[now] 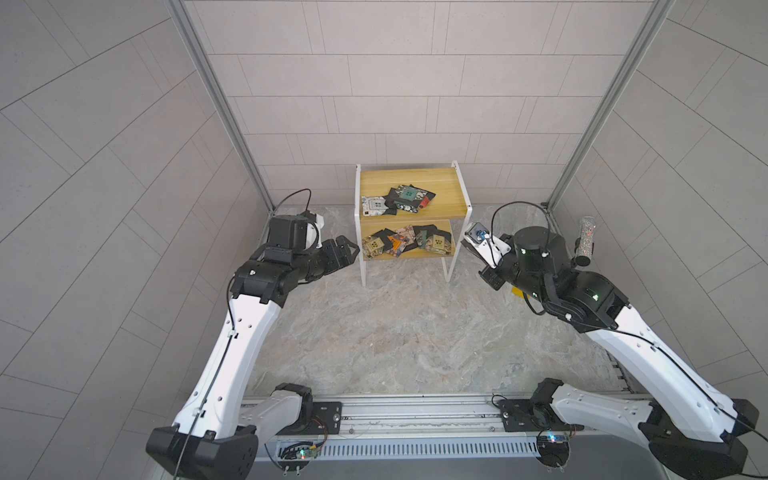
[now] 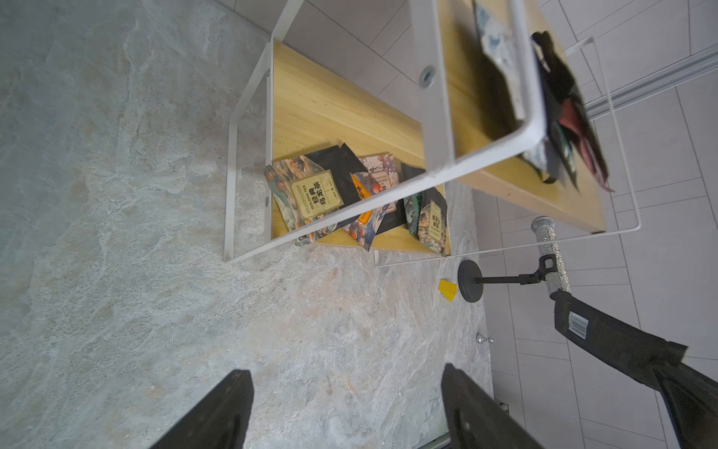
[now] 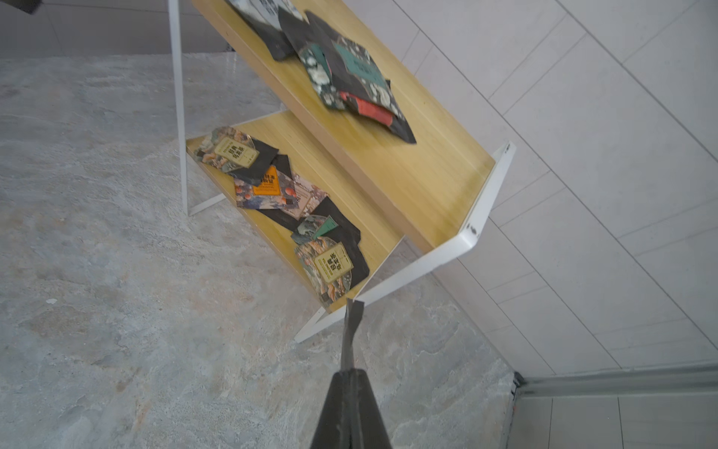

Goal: Remove the tea bags from the shelf
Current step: Pick up the tea bag from the shelf, then place the tea bag at the center of the board.

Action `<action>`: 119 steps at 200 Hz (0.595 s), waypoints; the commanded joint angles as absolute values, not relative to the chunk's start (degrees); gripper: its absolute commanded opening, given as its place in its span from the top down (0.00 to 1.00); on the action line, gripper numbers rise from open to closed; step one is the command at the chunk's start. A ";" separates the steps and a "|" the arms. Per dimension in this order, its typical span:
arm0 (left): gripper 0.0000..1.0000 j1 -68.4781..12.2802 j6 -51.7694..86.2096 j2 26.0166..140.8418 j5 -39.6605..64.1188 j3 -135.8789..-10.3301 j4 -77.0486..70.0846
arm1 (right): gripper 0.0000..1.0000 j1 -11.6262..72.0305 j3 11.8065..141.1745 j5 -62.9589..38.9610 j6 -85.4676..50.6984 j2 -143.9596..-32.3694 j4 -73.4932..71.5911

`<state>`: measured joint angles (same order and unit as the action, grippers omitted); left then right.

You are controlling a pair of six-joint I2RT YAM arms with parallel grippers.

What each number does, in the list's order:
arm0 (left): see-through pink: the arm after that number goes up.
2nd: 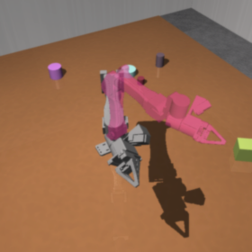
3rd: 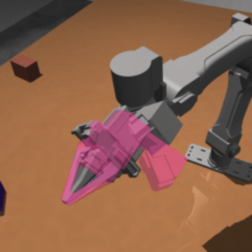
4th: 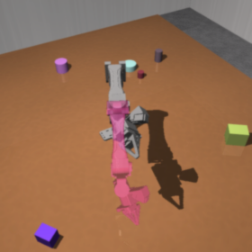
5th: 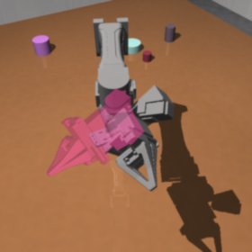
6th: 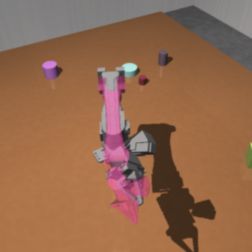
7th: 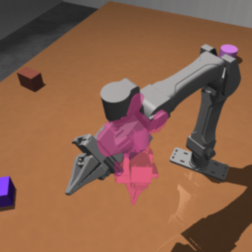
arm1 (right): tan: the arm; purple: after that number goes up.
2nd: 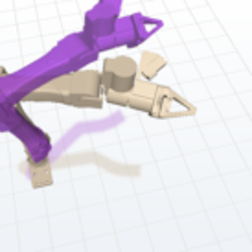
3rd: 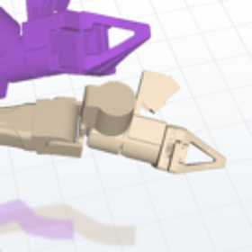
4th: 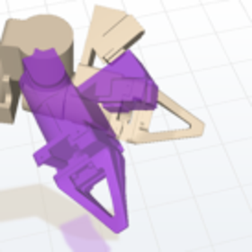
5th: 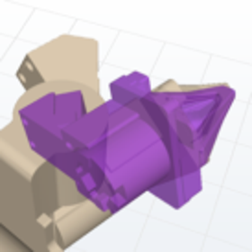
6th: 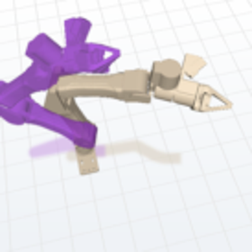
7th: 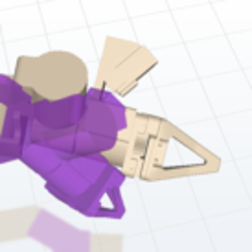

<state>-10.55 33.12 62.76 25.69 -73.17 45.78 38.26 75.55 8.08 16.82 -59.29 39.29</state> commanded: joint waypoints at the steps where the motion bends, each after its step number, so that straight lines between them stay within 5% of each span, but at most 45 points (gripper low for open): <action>1: 0.16 -11.17 32.58 60.65 24.74 -68.86 43.87 | 1.00 38.56 71.30 14.59 11.75 -56.51 37.40; 119: 0.16 -12.30 35.87 56.62 23.69 -47.26 33.33 | 1.00 32.23 45.12 24.49 -22.29 -55.79 29.74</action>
